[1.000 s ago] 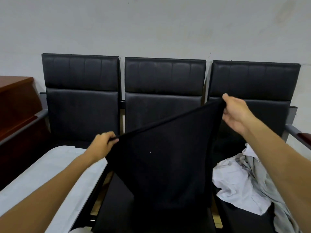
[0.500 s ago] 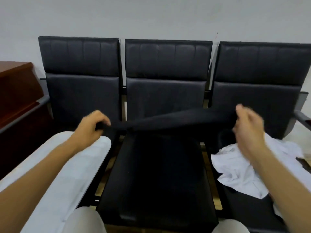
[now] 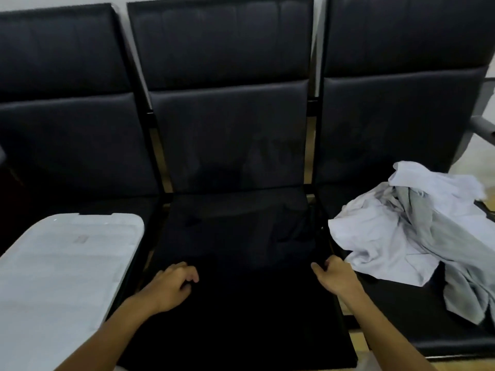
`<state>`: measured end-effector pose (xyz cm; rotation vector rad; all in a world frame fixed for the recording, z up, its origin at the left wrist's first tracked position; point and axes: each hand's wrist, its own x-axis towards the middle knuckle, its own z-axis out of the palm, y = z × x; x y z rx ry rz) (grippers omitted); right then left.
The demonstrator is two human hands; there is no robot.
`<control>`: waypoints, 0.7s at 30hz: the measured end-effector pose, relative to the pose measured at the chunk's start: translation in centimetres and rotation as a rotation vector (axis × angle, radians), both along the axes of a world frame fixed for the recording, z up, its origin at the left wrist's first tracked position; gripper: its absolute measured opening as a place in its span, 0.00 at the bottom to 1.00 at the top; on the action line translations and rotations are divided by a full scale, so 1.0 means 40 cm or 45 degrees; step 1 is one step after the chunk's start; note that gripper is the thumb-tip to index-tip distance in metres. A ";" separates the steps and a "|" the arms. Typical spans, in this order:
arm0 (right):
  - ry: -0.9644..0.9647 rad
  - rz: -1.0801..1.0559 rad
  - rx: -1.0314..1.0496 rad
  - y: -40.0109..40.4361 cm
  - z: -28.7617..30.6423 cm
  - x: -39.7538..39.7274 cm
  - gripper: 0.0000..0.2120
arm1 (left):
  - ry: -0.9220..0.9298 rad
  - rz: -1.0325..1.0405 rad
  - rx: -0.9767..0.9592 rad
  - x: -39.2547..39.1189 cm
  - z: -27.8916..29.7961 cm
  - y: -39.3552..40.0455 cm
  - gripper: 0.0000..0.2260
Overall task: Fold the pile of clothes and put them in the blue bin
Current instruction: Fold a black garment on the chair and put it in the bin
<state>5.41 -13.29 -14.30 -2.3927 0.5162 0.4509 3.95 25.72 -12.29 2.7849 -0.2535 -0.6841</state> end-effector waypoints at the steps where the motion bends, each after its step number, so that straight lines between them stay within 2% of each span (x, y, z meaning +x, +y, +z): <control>1: 0.052 0.012 -0.040 -0.003 -0.009 0.026 0.19 | 0.008 -0.012 -0.049 0.032 -0.006 -0.048 0.14; 5: 0.215 -0.064 -0.157 -0.041 -0.040 0.073 0.30 | -0.008 -0.156 -0.192 0.181 -0.034 -0.270 0.09; 7: 0.363 -0.099 -0.080 -0.069 -0.085 0.079 0.37 | -0.035 -0.251 -0.166 0.248 -0.048 -0.381 0.18; 9: 0.478 -0.113 0.086 -0.073 -0.114 0.086 0.40 | 0.015 -0.281 -0.084 0.301 -0.060 -0.452 0.27; 11: 0.436 -0.260 0.425 -0.087 -0.147 0.109 0.37 | 0.072 -0.301 0.081 0.355 -0.106 -0.491 0.32; 13: 0.350 -0.505 0.903 -0.102 -0.161 0.131 0.29 | 0.088 -0.261 0.221 0.392 -0.146 -0.485 0.34; 15: 0.158 -0.565 1.083 -0.104 -0.161 0.139 0.19 | 0.115 -0.177 0.270 0.418 -0.157 -0.444 0.38; 19: -0.175 -0.343 0.654 -0.073 -0.153 0.133 0.07 | 0.281 -0.091 0.418 0.470 -0.122 -0.359 0.46; 21: -0.258 -0.285 0.528 -0.050 -0.136 0.134 0.09 | 0.184 -0.183 0.509 0.482 -0.088 -0.375 0.43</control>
